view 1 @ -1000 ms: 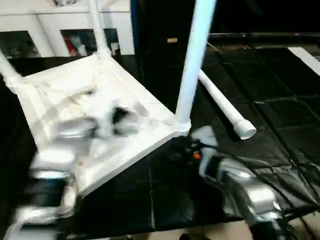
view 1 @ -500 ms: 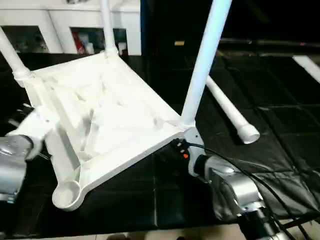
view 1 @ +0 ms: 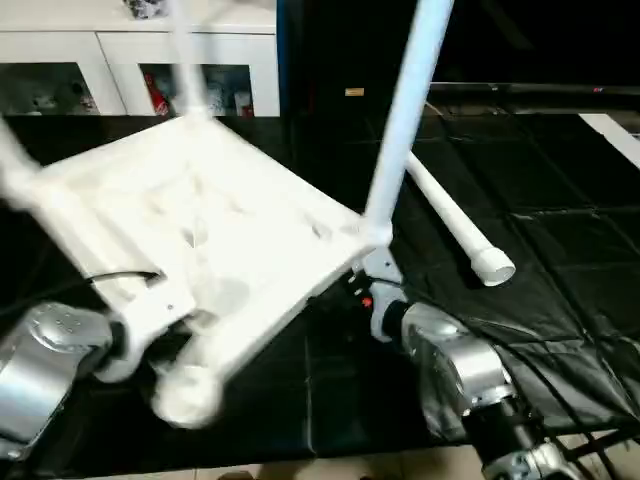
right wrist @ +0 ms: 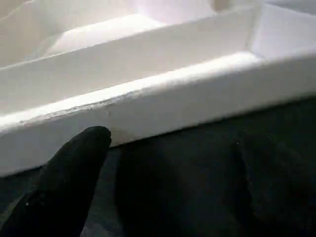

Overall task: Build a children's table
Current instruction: Rotate table base

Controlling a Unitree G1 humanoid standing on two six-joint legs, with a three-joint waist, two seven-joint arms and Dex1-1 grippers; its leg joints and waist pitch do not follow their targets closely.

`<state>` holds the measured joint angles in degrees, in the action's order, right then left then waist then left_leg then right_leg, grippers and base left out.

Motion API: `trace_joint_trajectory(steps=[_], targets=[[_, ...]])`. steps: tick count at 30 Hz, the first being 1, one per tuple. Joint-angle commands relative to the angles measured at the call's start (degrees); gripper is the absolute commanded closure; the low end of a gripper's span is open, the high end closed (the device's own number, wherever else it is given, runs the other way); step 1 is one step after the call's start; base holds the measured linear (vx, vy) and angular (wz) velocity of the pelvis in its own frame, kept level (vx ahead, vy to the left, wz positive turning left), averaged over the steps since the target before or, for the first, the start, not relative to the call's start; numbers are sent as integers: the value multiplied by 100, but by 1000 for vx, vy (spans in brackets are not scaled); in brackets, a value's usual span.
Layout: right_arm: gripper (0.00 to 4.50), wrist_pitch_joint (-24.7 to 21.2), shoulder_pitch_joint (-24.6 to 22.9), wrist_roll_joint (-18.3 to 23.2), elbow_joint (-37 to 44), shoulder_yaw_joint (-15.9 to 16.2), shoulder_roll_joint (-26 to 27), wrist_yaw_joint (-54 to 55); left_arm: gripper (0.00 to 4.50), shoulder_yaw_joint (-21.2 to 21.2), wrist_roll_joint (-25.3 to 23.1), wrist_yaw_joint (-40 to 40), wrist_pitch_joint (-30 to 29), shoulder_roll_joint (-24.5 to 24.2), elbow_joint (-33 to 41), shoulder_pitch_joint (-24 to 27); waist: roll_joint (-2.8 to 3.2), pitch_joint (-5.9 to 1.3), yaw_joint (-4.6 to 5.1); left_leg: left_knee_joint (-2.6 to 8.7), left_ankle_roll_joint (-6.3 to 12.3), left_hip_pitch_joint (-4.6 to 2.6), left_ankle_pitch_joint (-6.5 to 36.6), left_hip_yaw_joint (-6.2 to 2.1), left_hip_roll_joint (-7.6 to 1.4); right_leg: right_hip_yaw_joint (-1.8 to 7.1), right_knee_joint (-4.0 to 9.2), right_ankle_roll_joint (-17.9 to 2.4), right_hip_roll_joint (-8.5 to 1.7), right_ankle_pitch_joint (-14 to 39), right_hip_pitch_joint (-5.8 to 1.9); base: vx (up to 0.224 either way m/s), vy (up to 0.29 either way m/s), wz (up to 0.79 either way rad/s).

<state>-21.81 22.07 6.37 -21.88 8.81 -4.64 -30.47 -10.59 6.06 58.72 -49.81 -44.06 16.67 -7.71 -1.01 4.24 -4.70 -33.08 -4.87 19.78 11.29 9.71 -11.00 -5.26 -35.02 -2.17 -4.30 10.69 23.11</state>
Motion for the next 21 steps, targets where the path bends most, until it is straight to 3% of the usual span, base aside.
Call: trace_joint_trajectory(steps=[1,4,7,10,12,14,15,17,19,21], targets=[[0,105,192,25,-47,129,151,-32,445,-430,393,259,7,331,167,-109,97,-315,7,410,16,16,895,-60,-181,369,402,-1033,-399,1221,-309,0,0,0],[0,153,235,14,-127,130,159,-14,445,-502,172,-134,269,764,-158,-450,79,-321,35,399,49,38,836,-61,-173,366,409,-1003,-397,1220,-335,0,0,0],[0,167,252,-26,-154,89,164,80,445,-523,-207,-786,614,1177,-762,-816,87,-324,19,381,74,9,846,-51,-166,363,451,-909,-384,1317,-309,0,0,0],[0,206,307,-97,-172,-8,135,243,445,-481,-367,-1129,769,1360,-1077,-1000,98,-341,29,391,48,51,862,-81,-168,344,429,-871,-394,1295,-353,0,0,0],[0,202,372,-100,-165,-116,106,330,445,-421,-392,-1280,815,1455,-1181,-1071,90,-352,30,373,58,23,817,-68,-168,349,428,-900,-386,1203,-332,0,0,0],[0,92,616,-73,-186,-439,15,629,445,-354,-360,-1328,872,1534,-1209,-1137,106,-355,22,371,56,29,737,-69,-172,345,413,-944,-384,1081,-335,0,0,0],[0,13,791,-74,-236,-556,-82,735,445,-310,-302,-1282,887,1550,-1172,-1146,141,-361,15,369,45,27,706,-77,-175,340,389,-983,-384,1000,-335,0,0,0],[0,-166,1169,-113,-402,-731,-298,916,445,-244,-168,-1107,927,1519,-1023,-1135,130,-361,6,362,26,10,674,-68,-169,337,378,-1042,-367,901,-331,0,0,0],[0,-487,1863,-261,-1017,-851,-646,1143,445,-120,35,-940,883,1424,-782,-1126,157,-373,-16,339,-16,-9,586,-53,-154,333,327,-1151,-341,639,-322,0,0,0],[0,-469,2064,-293,-1259,-859,-742,1141,445,-67,93,-921,887,1408,-733,-1135,144,-367,-26,322,-17,11,625,-34,-136,334,320,-1224,-345,526,-332,0,0,0]])
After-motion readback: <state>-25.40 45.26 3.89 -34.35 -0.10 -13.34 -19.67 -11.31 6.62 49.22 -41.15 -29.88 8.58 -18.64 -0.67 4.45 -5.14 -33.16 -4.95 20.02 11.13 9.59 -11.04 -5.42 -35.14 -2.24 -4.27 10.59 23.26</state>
